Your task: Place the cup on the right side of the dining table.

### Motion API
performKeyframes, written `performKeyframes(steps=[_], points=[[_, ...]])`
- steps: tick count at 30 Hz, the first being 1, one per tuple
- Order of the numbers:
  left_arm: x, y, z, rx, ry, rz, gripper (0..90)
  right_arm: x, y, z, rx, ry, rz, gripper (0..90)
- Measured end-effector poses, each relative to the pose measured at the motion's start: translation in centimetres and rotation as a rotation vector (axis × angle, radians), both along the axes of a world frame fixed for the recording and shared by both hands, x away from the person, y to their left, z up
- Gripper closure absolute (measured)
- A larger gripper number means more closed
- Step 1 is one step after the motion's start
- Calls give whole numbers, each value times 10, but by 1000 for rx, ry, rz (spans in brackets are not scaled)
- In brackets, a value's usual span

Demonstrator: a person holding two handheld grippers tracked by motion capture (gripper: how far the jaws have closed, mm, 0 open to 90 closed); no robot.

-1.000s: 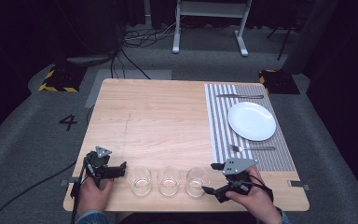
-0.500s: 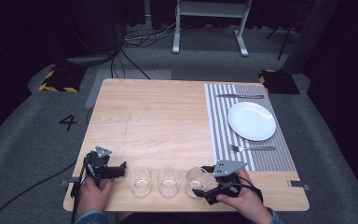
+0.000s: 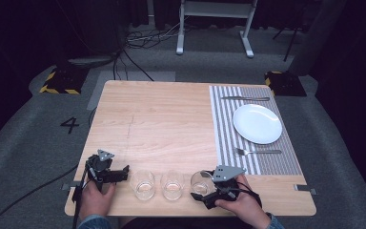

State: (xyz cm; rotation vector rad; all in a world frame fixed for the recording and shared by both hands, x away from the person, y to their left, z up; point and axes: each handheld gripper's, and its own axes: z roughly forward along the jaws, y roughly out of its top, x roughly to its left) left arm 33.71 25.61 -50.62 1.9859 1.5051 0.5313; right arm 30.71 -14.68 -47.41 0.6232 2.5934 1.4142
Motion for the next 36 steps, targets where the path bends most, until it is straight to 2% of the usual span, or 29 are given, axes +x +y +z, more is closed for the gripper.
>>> performKeyframes(steps=[8,22,27,36], points=[[0,0,0,0,0,0,3,-2,1,0,-18,-22,-5,176],[0,0,0,0,0,0,3,-4,2,7,-87,-13,-27,181],[0,0,0,0,0,1,3,-1,0,13,-103,2,-33,183],[0,0,0,0,0,0,3,7,-1,34,-128,-36,-17,183]])
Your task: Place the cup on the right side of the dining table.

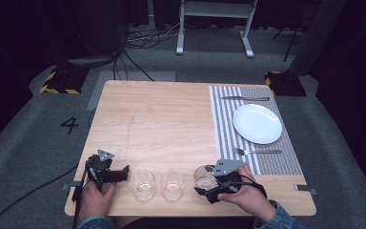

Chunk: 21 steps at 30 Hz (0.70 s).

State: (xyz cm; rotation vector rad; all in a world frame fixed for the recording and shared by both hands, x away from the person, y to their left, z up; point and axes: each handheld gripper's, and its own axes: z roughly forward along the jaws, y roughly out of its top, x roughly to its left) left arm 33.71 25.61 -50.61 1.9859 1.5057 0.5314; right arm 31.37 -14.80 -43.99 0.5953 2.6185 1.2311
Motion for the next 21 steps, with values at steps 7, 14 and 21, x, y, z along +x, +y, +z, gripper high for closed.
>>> performKeyframes(steps=[7,14,21], points=[[0,0,0,0,0,0,3,10,-2,18,10,-3,-7,183],[0,0,0,0,0,1,3,20,-4,34,-2,-26,-14,183],[0,0,0,0,0,0,3,31,-8,47,3,-35,-40,183]])
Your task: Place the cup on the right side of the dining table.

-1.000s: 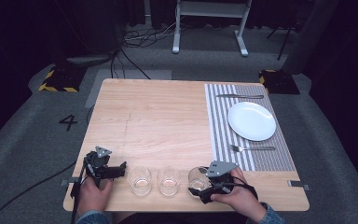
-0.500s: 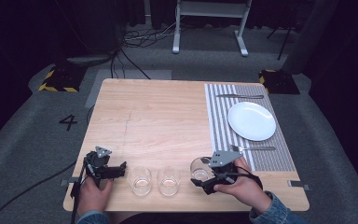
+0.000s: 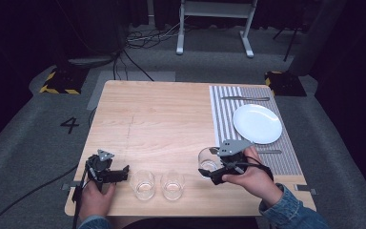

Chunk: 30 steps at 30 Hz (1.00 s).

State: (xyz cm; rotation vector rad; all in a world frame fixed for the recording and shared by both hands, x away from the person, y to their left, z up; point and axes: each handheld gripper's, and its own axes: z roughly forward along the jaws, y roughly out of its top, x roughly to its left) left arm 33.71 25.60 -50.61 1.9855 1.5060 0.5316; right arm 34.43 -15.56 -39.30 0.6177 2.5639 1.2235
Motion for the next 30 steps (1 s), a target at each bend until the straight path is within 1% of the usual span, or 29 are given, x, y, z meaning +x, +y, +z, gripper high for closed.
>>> performKeyframes(steps=[3,7,8,10,14,18,21,23,28,30], points=[[0,0,0,0,0,0,3,5,-1,4,5,-2,-11,183],[0,0,0,1,0,0,3,12,-3,8,36,7,-24,183],[0,0,0,0,0,0,2,16,-3,9,45,12,-28,183],[0,0,0,1,0,0,3,17,-3,10,46,14,-33,183],[0,0,0,0,0,0,3,28,-3,16,44,5,-56,183],[0,0,0,1,0,0,3,41,-4,24,57,10,-76,183],[0,0,0,1,0,0,3,51,-6,30,59,-4,-100,183],[0,0,0,1,0,0,2,60,-7,32,63,-5,-117,183],[0,0,0,0,0,0,3,87,-10,36,59,-2,-159,183],[0,0,0,1,0,0,2,99,-11,36,48,-12,-181,183]])
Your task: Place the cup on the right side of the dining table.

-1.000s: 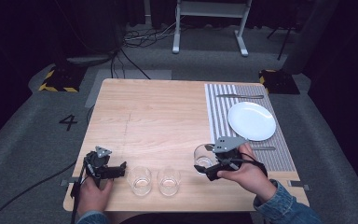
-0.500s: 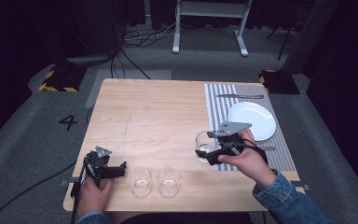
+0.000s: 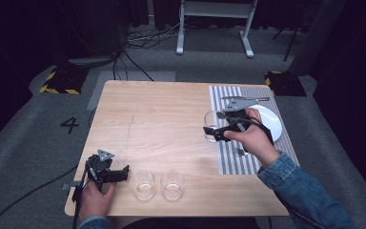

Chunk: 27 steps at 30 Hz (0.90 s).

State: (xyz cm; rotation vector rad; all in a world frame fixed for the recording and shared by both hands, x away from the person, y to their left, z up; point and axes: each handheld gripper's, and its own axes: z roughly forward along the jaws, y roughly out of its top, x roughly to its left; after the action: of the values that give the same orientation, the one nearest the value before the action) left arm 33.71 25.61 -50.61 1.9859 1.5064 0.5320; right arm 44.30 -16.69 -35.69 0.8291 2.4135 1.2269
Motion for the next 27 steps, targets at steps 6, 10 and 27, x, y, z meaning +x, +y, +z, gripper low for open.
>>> performKeyframes(steps=[6,10,27], points=[[0,0,0,0,0,0,3,32,-5,-4,10,2,-74,183],[0,0,0,0,0,0,2,51,-9,-9,42,10,-131,182],[0,0,0,0,0,0,3,124,-25,-33,55,15,-318,181]])
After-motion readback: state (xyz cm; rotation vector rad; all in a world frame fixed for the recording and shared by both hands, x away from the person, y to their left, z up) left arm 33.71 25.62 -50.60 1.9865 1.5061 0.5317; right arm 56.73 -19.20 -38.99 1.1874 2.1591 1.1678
